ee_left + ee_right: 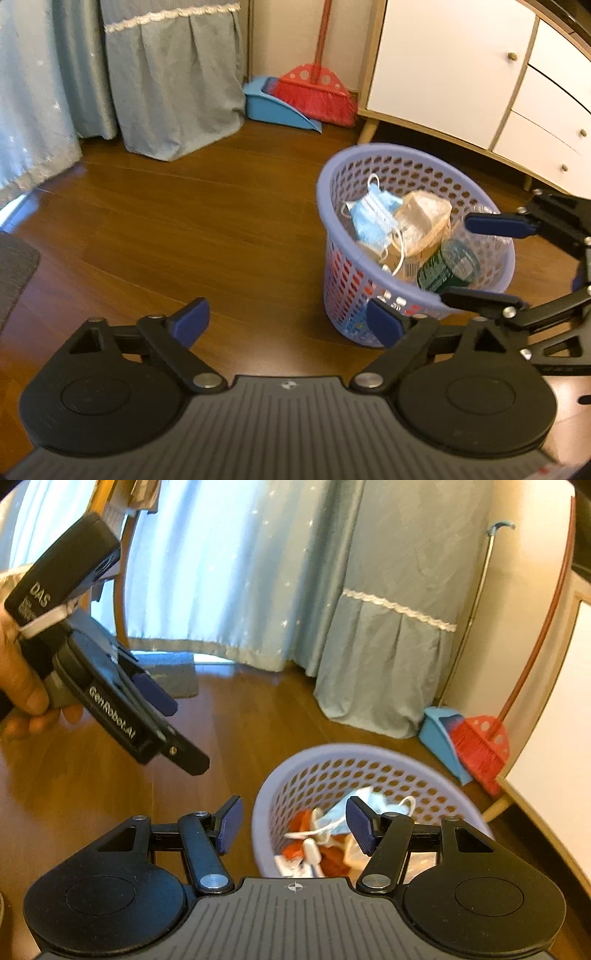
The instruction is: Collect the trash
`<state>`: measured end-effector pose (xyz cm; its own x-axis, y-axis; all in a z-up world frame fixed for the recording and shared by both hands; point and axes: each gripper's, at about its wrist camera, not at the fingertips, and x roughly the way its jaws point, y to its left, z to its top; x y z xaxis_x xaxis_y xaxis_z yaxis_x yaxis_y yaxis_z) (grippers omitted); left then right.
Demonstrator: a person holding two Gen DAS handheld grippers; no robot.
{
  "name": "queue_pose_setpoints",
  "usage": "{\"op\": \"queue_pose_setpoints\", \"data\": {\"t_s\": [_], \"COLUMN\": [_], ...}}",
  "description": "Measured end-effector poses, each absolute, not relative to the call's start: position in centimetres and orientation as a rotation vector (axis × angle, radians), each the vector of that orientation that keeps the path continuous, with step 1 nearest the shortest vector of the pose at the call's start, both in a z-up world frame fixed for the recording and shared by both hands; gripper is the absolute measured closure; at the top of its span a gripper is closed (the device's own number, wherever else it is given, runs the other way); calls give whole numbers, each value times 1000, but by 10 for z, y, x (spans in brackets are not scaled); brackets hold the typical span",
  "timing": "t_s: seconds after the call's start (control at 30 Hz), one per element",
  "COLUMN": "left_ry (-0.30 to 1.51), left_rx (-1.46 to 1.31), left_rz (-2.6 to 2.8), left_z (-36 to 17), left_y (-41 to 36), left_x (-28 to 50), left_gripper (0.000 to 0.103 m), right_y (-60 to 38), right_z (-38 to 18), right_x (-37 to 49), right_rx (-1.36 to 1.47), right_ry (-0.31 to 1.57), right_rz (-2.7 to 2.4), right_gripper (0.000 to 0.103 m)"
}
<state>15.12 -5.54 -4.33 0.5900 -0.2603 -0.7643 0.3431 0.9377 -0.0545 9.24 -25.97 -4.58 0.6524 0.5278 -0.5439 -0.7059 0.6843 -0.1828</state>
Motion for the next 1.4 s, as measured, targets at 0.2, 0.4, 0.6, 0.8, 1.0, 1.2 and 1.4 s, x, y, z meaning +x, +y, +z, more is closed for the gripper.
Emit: {"op": "queue_pose_setpoints", "data": {"t_s": [0.2, 0.4, 0.6, 0.8, 1.0, 1.2, 1.4], "left_ry": [856, 869, 863, 841, 852, 874, 875], "left_rx": [87, 130, 146, 108, 68, 12, -4], "left_rz": [-303, -305, -306, -269, -236, -190, -173], "left_z": [-14, 16, 59, 100, 116, 121, 119], "left_y": [-65, -85, -104, -116, -123, -117, -113], "left_x": [144, 135, 128, 112, 80, 48, 16], "left_gripper": [1, 1, 1, 1, 1, 1, 1], "right_y": [-274, -297, -322, -345, -352, -353, -350], "right_z": [-8, 27, 80, 130, 144, 139, 135], "right_x": [89, 99, 119, 108, 79, 48, 22], "right_rx": [-389, -322, -265, -197, -157, -148, -147], "right_ry": [522, 648, 766, 775, 808, 837, 850], "right_rz": [663, 594, 514, 418, 377, 370, 368], "right_gripper": [44, 44, 44, 44, 44, 44, 44]}}
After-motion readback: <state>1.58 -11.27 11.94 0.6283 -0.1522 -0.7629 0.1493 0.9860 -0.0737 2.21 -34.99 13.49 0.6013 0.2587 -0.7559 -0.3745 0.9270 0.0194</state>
